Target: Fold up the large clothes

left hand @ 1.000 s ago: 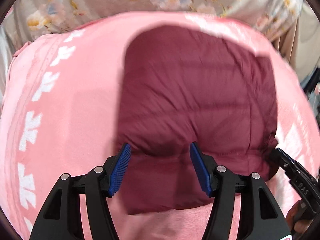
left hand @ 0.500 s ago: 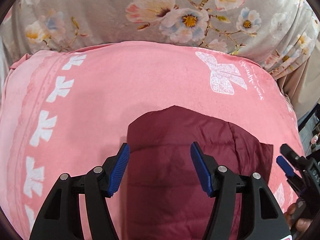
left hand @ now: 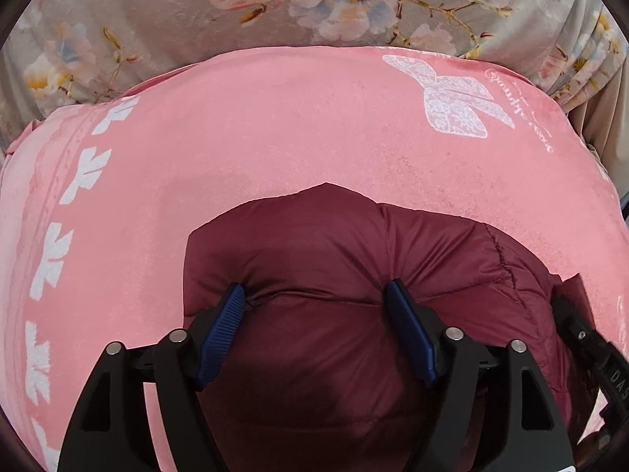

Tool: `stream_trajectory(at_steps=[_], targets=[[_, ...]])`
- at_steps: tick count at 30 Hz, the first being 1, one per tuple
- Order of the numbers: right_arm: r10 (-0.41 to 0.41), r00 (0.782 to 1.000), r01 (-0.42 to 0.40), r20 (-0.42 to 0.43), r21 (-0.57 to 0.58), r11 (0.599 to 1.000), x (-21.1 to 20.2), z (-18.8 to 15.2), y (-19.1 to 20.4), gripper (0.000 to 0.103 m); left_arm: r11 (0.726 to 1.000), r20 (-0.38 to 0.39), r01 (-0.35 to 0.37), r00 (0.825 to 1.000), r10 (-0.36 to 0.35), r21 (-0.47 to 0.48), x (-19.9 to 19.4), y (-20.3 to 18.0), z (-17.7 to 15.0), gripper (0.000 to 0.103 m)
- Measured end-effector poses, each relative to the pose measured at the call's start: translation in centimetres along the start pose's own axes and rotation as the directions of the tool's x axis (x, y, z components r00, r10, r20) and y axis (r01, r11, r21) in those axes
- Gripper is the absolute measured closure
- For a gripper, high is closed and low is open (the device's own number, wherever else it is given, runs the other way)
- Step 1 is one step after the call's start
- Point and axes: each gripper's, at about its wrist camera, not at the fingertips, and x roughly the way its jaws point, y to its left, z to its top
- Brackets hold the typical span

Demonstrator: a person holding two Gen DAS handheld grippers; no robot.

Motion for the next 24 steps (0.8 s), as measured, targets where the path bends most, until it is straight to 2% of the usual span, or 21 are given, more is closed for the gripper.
stream_trajectory(at_steps=[11,24], targets=[[-0.061,0.997,0.064,0.039,-0.102,0.993,2.0,-1.6,0.4,0.092,0.999,0.056,-0.048,0.997,0.048,-0.003,1.6,-0.4,-0.8,0.017],[-0.049,0.997,0.055,0.057,-0.105,0.993,2.6,-1.9,0.1,0.092,0.995,0.096,-0.096,0.991,0.096,0.002,2.5,-1.0,-1.3,0.013]])
